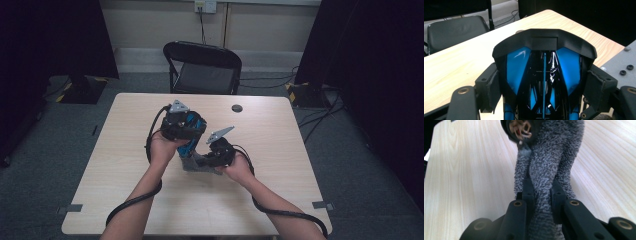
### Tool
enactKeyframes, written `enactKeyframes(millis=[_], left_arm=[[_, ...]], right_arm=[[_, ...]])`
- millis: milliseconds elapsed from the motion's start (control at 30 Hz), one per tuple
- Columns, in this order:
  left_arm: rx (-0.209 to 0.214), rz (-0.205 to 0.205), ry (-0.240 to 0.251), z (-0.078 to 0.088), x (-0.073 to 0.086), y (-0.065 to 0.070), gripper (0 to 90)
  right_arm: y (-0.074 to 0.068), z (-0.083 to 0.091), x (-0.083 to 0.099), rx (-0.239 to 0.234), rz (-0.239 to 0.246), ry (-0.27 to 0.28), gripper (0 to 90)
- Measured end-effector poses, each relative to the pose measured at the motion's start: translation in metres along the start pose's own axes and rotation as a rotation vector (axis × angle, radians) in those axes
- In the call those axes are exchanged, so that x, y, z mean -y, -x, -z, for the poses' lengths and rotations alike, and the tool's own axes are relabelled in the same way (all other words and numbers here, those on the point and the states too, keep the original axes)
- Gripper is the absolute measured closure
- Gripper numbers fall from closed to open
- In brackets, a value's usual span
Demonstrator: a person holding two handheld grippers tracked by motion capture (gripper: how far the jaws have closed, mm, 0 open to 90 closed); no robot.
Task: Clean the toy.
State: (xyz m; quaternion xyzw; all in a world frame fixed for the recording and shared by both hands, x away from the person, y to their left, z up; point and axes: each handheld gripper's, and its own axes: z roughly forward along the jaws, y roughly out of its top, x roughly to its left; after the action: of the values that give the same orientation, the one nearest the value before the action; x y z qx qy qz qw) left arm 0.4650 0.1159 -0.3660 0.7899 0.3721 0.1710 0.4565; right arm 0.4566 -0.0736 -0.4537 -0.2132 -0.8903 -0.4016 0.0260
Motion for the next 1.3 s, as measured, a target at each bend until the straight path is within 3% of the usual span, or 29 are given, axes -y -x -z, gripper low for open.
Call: enactKeyframes(millis=[233,467,767,1300], left_arm=[[-0.012,0.005,-0.001,0.005,0.002,-0.005,25.5],[-0.017,0.010,-0.001,0.009,0.005,-0.008,25.5],[-0.012,0.011,-0.010,0.008,0.011,-0.008,25.5],[0.008,0.012,-0.033,-0.001,0.026,-0.002,25.5]], right_arm=[[0.006,0.007,0.003,0.031,0.005,-0.025,78.8],[0.021,0.023,0.006,0.088,-0.011,-0.033,78.7],[0.044,0.051,0.005,0.158,-0.072,0.010,78.7],[0.059,0.085,-0.014,0.223,-0.101,0.054,78.7]])
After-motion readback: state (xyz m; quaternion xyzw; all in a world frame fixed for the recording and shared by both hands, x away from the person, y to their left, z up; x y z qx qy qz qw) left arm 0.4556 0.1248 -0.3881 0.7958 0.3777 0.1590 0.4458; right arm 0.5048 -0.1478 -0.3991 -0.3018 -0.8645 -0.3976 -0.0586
